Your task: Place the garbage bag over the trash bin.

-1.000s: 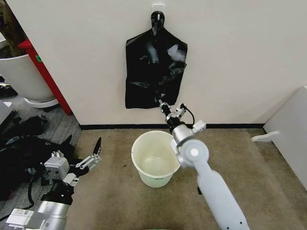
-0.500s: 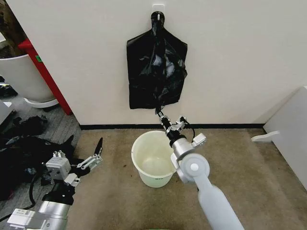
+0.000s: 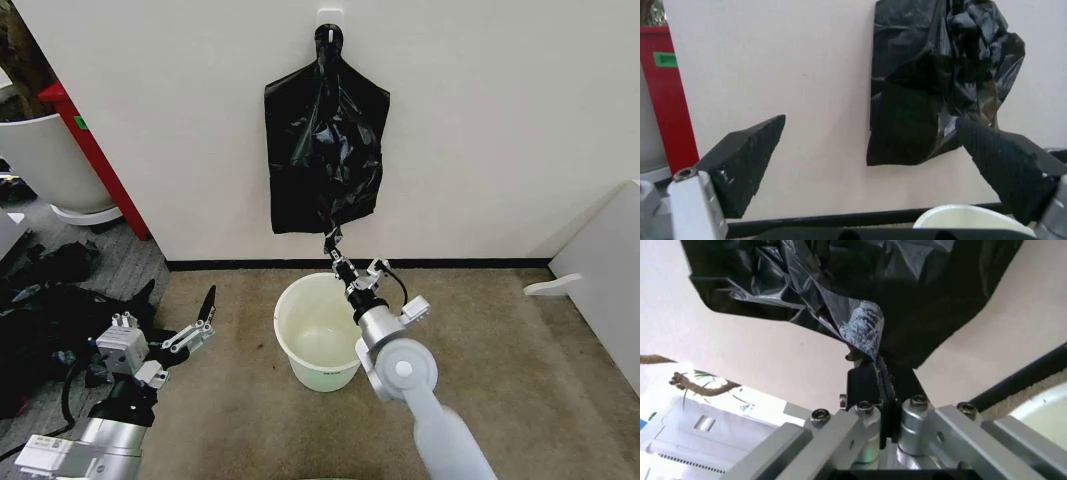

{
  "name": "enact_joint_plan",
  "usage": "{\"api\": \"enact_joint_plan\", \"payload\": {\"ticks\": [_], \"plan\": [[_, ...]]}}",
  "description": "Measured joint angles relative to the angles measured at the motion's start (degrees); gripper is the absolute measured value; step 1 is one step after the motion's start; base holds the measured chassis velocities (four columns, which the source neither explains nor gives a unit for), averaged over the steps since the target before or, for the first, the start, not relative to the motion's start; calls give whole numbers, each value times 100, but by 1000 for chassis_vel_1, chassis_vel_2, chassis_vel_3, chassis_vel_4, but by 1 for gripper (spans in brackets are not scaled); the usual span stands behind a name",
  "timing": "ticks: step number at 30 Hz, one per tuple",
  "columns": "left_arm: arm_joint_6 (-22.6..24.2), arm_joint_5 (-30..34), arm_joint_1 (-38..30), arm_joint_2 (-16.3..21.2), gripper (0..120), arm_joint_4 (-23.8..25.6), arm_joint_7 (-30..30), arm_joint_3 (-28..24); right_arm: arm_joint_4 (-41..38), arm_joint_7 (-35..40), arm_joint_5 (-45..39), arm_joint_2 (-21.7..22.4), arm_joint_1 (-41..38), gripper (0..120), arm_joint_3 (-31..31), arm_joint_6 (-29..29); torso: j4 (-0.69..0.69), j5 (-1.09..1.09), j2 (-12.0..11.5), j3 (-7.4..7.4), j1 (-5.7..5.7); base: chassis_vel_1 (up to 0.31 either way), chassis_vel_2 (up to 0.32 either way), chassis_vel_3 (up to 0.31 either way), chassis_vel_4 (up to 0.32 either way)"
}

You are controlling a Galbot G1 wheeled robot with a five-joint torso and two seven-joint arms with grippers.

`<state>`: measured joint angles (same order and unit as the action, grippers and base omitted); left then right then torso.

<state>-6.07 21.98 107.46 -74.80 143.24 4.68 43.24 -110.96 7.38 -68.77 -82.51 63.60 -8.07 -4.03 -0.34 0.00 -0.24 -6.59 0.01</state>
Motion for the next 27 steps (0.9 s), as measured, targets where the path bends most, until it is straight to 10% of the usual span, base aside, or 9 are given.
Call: {"api": "enact_joint_plan", "payload": {"ticks": [27], "plan": [[-62,-2,-64,11,100,0,92,-10,-136,-337,540,-157,1052,0,-28,198,0,0,0,0,0,0,0,0,0]]}}
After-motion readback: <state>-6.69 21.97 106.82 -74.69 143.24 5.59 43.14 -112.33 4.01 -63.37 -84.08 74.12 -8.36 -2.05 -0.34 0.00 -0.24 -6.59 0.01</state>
